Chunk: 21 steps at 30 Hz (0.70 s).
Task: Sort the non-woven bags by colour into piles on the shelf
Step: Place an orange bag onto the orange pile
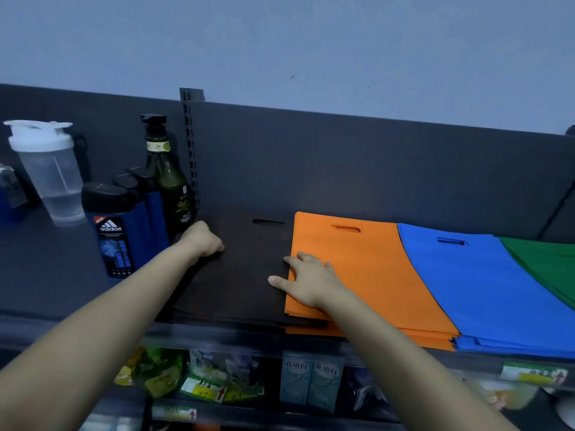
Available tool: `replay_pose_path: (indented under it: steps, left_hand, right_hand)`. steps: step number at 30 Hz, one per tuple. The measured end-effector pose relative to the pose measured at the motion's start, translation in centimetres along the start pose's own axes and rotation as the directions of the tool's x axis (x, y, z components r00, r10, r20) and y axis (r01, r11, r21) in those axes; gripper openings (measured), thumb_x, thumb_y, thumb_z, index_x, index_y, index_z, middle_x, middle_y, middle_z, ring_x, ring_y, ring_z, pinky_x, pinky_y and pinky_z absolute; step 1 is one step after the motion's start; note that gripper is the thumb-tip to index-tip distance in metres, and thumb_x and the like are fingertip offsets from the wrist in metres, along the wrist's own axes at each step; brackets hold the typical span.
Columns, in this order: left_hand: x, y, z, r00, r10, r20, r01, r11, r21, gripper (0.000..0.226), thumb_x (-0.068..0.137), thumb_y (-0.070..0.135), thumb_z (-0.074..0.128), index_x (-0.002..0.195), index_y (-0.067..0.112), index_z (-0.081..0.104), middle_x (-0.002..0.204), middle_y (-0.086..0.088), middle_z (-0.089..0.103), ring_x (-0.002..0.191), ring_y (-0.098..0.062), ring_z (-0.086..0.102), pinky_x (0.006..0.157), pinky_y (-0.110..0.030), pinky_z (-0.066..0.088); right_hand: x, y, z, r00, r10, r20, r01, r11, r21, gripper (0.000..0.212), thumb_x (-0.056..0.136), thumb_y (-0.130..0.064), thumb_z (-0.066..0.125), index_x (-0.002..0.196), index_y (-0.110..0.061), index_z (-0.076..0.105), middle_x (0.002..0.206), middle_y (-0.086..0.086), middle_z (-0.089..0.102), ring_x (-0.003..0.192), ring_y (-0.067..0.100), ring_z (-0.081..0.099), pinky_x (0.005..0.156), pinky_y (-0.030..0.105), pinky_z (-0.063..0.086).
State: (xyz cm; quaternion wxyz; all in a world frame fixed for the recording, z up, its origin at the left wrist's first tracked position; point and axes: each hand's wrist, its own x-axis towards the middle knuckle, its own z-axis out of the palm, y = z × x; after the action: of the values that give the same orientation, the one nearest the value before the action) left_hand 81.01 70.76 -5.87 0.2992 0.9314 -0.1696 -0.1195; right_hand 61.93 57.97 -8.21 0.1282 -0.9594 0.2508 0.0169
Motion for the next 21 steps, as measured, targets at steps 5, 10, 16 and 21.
replay_pose_path:
  steps: [5, 10, 16, 21]
  left_hand:
    - [-0.8, -1.5, -2.2, 0.954, 0.209, -0.214, -0.176, 0.971, 0.161, 0.041, 0.090, 0.010, 0.053, 0.129, 0.009, 0.040, 0.101, -0.013, 0.055, 0.084, -0.028, 0.053, 0.064, -0.036, 0.046]
    - [-1.1, -2.2, -3.5, 0.883, 0.376, -0.281, -0.255, 0.887, 0.386, 0.031, 0.089, 0.001, 0.048, 0.119, 0.006, 0.041, 0.073, -0.007, 0.048, 0.063, -0.023, 0.047, 0.046, -0.030, 0.033]
    - [-1.1, -3.0, -2.2, 0.897, 0.429, -0.102, -0.295, 0.756, 0.584, 0.071, 0.089, 0.031, 0.064, 0.142, 0.004, 0.026, 0.138, -0.019, 0.041, 0.116, -0.030, 0.046, 0.086, -0.040, 0.046]
    - [-1.0, -4.2, 0.0, 0.870, 0.479, 0.117, -0.373, 0.483, 0.793, 0.082, 0.094, 0.068, 0.023, 0.155, 0.015, 0.007, 0.162, -0.011, -0.011, 0.149, -0.028, -0.008, 0.120, -0.044, 0.000]
  right_hand:
    - [0.6, -0.3, -0.4, 0.999, 0.045, 0.006, -0.045, 0.999, 0.005, 0.070, 0.090, -0.065, 0.042, 0.148, -0.026, 0.033, 0.155, 0.007, 0.028, 0.141, 0.028, 0.028, 0.113, 0.049, 0.027]
    - [1.4, -1.7, -0.3, 1.000, 0.026, 0.005, -0.026, 0.999, 0.030, 0.067, 0.092, -0.059, 0.046, 0.141, -0.015, 0.043, 0.147, 0.010, 0.038, 0.133, 0.029, 0.039, 0.108, 0.042, 0.037]
    - [1.1, -4.1, 0.8, 0.992, -0.027, 0.125, 0.038, 0.996, -0.086, 0.075, 0.094, -0.065, 0.028, 0.154, -0.023, 0.016, 0.162, 0.007, 0.007, 0.149, 0.024, 0.004, 0.120, 0.046, -0.002]
    - [1.3, -4.6, 0.8, 0.986, 0.013, 0.164, 0.014, 0.986, -0.164, 0.076, 0.094, -0.068, 0.021, 0.155, -0.024, 0.010, 0.162, 0.007, 0.003, 0.150, 0.023, 0.000, 0.117, 0.051, -0.011]
